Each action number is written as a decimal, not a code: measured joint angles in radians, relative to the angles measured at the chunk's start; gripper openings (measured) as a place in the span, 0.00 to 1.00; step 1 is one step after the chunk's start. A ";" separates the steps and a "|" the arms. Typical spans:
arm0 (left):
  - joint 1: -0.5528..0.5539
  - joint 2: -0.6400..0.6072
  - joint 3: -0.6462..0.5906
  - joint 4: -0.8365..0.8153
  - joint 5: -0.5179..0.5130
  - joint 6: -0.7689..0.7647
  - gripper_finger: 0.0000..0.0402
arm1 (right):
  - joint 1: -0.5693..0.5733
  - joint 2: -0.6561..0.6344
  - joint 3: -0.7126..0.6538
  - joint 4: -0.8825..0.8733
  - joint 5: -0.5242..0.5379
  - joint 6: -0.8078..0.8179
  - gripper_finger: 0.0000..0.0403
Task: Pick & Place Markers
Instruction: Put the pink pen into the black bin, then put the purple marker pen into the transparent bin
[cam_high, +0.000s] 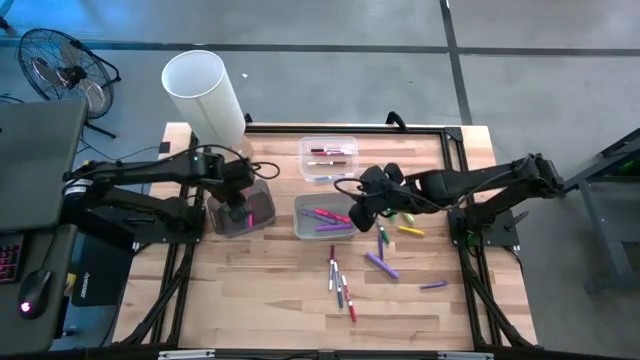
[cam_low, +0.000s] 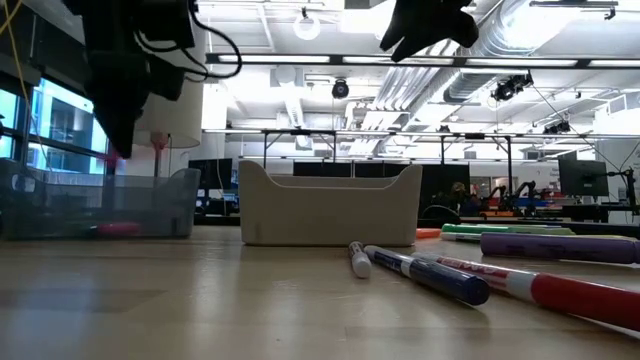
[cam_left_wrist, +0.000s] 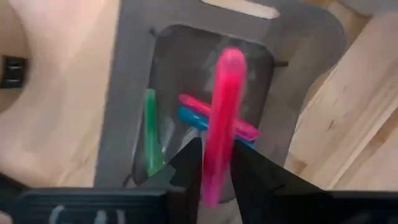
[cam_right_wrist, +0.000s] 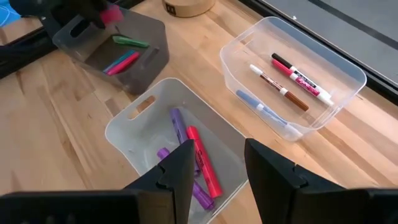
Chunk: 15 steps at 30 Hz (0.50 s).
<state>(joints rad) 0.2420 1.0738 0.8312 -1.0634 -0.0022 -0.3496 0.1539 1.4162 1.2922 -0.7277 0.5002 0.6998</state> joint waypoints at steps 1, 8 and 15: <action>0.000 0.005 -0.006 -0.003 0.000 0.000 0.22 | 0.003 0.000 0.000 0.001 0.002 0.000 0.32; 0.000 0.004 -0.003 -0.009 0.019 -0.001 0.33 | 0.007 0.000 0.000 -0.011 -0.011 0.000 0.32; -0.118 -0.006 0.076 0.049 0.018 -0.220 0.29 | 0.092 0.000 0.000 -0.273 0.114 0.132 0.32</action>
<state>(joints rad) 0.1236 1.0677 0.9072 -1.0149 0.0158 -0.5692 0.2459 1.4162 1.2926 -1.0010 0.6137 0.8313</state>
